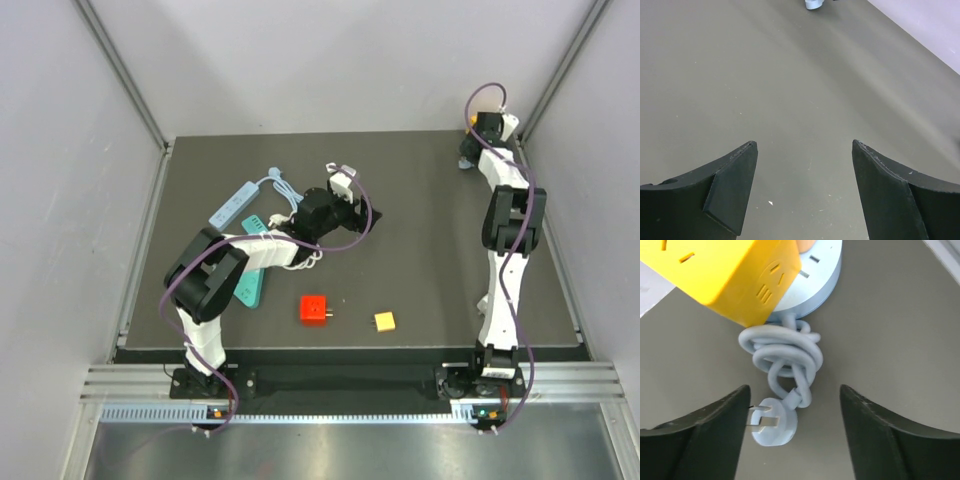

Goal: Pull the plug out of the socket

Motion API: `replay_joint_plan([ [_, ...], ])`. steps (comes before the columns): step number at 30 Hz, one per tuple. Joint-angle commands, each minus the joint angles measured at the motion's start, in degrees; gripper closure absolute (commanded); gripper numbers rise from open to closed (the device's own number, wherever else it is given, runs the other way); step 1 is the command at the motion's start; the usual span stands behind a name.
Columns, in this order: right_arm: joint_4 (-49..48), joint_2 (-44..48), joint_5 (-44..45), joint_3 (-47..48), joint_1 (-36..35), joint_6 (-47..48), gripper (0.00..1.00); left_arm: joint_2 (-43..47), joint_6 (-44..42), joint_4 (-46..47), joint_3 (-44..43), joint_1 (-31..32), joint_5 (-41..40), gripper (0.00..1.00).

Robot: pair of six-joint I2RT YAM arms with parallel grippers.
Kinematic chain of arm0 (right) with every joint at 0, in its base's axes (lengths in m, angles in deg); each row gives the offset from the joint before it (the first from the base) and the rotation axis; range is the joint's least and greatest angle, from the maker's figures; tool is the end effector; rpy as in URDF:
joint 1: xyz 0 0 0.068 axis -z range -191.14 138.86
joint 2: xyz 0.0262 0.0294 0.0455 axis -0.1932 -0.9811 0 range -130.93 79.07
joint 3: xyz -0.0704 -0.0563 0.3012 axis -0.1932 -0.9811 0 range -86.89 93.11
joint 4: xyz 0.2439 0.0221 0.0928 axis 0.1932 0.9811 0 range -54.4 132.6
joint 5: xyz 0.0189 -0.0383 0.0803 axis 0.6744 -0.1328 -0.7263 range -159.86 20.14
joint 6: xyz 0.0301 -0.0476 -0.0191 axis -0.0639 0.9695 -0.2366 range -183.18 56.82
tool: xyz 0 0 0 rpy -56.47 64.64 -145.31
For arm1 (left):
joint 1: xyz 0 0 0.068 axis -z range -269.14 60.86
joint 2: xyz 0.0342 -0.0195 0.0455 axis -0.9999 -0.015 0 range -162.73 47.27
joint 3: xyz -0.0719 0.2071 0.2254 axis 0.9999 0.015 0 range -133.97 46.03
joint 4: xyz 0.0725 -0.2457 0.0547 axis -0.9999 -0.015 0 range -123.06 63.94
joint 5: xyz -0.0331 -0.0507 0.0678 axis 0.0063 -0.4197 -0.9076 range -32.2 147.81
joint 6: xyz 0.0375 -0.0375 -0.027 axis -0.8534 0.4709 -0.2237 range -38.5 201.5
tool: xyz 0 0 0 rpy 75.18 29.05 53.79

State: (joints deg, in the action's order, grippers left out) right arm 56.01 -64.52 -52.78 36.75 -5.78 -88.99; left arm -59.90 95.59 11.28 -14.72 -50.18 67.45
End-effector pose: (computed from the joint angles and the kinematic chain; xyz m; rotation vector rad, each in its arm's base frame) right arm 0.6024 -0.0694 0.1933 0.7506 2.1129 -0.1469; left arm 0.3368 -0.2816 0.2517 0.5126 1.7248 -0.8192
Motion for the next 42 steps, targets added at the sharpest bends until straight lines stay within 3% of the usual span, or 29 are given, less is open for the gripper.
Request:
replay_joint_plan([
  [1, 0.4, -1.0, 2.3, 3.1, -0.4, 1.7, 0.3, 0.9, -1.5, 4.1, 0.1, 0.0, 0.7, 0.2],
  [7, -0.4, -1.7, 1.0, 4.6, -1.5, 3.4, 0.46, 0.5, -1.8, 4.1, 0.0, 0.0, 1.0, 0.2],
  [10, -0.9, -2.0, -1.8, 4.2, -1.6, 2.8, 0.69, 0.4, -2.0, 3.9, 0.1, 0.0, 0.9, 0.2],
  [11, -1.3, -1.4, -2.5, 3.7, -1.6, 2.6, 0.87, 0.6, -2.3, 3.6, 0.1, -0.1, 0.7, 0.2],
  [13, -3.1, 0.1, -2.6, 0.3, -2.5, 2.3, 1.0, 0.6, -2.5, 3.5, 0.1, -0.1, 0.6, 0.2],
  [17, -11.9, 9.2, -1.6, -13.5, -4.4, 2.6, 1.0, 0.2, -2.5, 3.4, -0.3, -0.3, 0.7, 0.2],
  [21, -14.9, 14.6, -0.5, -21.2, -4.9, -0.6, 1.0, -0.4, -1.5, 4.0, -0.3, -0.6, 1.9, 0.2],
  [27, -10.5, 16.5, -0.7, -20.3, -4.9, 1.9, 1.0, 1.2, -1.9, 4.2, 1.3, -1.3, 2.0, 0.2],
  [33, -12.7, 23.9, -4.8, -29.4, -6.6, -1.3, 0.99, 1.4, -1.2, 4.6, 1.7, -2.3, 2.8, 0.2],
  [37, -13.3, 26.5, -5.7, -29.8, -5.9, 1.0, 0.82, 1.5, -0.7, 5.2, 2.2, -2.4, 3.3, 0.2],
  [38, -12.5, 26.2, -5.7, -29.0, -5.8, 1.8, 0.69, 1.5, -0.8, 5.1, 2.3, -2.4, 3.3, 0.2],
  [42, -5.4, 21.2, -4.3, -19.4, -3.5, 5.2, 0.45, 1.6, -0.7, 5.3, 2.7, -2.7, 3.2, 0.2],
])
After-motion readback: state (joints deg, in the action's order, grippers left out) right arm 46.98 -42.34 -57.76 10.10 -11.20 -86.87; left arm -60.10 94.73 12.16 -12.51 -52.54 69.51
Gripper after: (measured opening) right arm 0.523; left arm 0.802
